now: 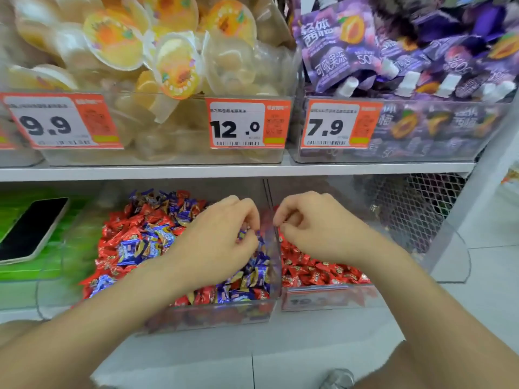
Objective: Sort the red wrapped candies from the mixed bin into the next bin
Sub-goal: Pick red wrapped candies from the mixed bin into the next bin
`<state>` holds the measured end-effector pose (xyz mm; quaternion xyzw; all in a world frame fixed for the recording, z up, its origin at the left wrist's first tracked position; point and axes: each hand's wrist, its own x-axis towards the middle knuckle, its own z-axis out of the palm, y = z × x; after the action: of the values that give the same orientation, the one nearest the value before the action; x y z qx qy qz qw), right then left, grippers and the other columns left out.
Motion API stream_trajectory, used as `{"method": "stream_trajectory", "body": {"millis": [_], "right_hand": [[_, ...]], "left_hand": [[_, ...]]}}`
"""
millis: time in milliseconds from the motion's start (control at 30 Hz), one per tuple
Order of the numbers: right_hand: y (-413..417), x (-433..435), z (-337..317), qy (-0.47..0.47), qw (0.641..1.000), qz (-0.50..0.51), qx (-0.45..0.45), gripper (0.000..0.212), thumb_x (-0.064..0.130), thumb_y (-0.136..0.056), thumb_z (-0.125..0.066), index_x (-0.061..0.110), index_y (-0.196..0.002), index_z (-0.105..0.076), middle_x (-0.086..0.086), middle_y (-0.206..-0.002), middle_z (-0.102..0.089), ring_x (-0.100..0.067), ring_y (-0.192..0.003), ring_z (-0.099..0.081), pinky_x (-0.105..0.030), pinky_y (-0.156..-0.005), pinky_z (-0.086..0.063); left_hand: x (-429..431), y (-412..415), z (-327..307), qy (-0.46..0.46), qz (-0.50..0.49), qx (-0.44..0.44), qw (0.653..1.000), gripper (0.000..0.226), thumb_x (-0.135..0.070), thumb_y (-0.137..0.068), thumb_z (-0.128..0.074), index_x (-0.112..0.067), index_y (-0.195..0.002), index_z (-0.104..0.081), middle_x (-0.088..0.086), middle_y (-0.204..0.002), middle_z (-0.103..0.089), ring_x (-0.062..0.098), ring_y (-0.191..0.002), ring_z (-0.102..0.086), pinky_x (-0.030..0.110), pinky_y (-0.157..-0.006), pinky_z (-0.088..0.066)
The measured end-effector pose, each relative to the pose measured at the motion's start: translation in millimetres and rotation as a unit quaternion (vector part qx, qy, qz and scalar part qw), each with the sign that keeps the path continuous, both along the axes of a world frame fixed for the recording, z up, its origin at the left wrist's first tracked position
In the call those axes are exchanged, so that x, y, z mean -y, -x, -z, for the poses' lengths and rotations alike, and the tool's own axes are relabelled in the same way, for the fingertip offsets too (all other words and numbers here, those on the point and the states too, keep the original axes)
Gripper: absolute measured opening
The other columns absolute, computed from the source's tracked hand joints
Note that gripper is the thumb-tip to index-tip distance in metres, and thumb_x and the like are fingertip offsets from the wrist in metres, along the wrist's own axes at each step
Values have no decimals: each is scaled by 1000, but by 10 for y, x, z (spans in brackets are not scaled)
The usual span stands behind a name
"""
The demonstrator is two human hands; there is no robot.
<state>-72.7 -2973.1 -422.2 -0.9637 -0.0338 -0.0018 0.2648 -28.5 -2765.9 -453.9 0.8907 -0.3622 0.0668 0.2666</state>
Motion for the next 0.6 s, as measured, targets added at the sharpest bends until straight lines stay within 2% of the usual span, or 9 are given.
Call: {"method": "stream_trajectory", "body": {"millis": [100, 167, 233, 300, 333, 400, 433, 500, 600], "right_hand": [[-31, -351, 5, 26, 993, -113, -17, 23, 10, -90, -63, 29, -95, -75, 7, -81, -74, -4, -73, -68, -23, -72, -56], [-107, -513, 70, 77, 986, -146, -23, 26, 8, -88, -63, 29, -97, -75, 9, -84, -73, -2, -74, -66, -26, -76, -57], [-222, -598, 187, 132, 979, -153, -28, 26, 8, -87, -65, 30, -98, -72, 11, -89, -70, -4, -80, -64, -35, -80, -60], [-349, -658, 305, 179, 973, -145, -26, 23, 16, -88, -71, 32, -104, -69, 5, -100, -66, -20, -93, -66, -44, -83, -60], [-405, -693, 357, 205, 968, -141, -25, 22, 20, -89, -73, 31, -108, -68, 1, -106, -66, -26, -98, -66, -47, -84, -60], [-491, -781, 432, 246, 959, -141, -28, 24, 28, -92, -74, 24, -114, -67, -5, -109, -64, -31, -102, -66, -48, -83, -60], [-516, -819, 447, 259, 955, -141, -32, 27, 33, -92, -75, 21, -115, -65, -6, -108, -63, -31, -100, -66, -45, -81, -59], [-531, -871, 444, 281, 948, -137, -56, 40, 44, -91, -77, 18, -118, -63, -3, -104, -54, -29, -94, -61, -39, -75, -52], [-564, -882, 450, 272, 948, -137, -91, 53, 50, -85, -83, 20, -125, -66, -5, -112, -56, -30, -102, -62, -42, -83, -56]], "left_hand": [[-455, -145, 35, -110, 12, -128, 986, 22, -14, -87, -58, -32, -97, -67, -14, -86, -65, 1, -79, -61, 19, -72, -46], [-680, -240, 125, -172, 20, -130, 976, 36, -5, -85, -57, -33, -106, -66, -18, -94, -61, -1, -83, -58, 16, -72, -40], [-802, -293, 193, -216, 14, -139, 966, 44, -4, -87, -57, -34, -120, -62, -18, -108, -57, -1, -93, -54, 18, -79, -43], [-828, -318, 224, -213, 19, -158, 964, 42, -13, -88, -64, -32, -126, -61, -16, -113, -56, 1, -97, -55, 24, -86, -50], [-814, -311, 224, -196, 25, -152, 968, 38, -21, -87, -69, -32, -121, -62, -16, -111, -55, 2, -96, -56, 26, -86, -52], [-782, -276, 207, -150, 34, -113, 982, 25, -39, -84, -76, -33, -105, -63, -16, -102, -53, 0, -90, -53, 20, -78, -47], [-774, -257, 212, -135, 32, -98, 986, 27, -49, -83, -78, -33, -97, -62, -17, -97, -53, -1, -86, -53, 17, -73, -45], [-758, -218, 250, -142, 22, -106, 984, 41, -68, -78, -77, -32, -90, -62, -15, -90, -59, 1, -78, -56, 22, -69, -49], [-731, -185, 329, -239, 5, -102, 966, 58, -81, -70, -73, -32, -98, -62, -16, -89, -62, 4, -82, -60, 36, -74, -58]]}}
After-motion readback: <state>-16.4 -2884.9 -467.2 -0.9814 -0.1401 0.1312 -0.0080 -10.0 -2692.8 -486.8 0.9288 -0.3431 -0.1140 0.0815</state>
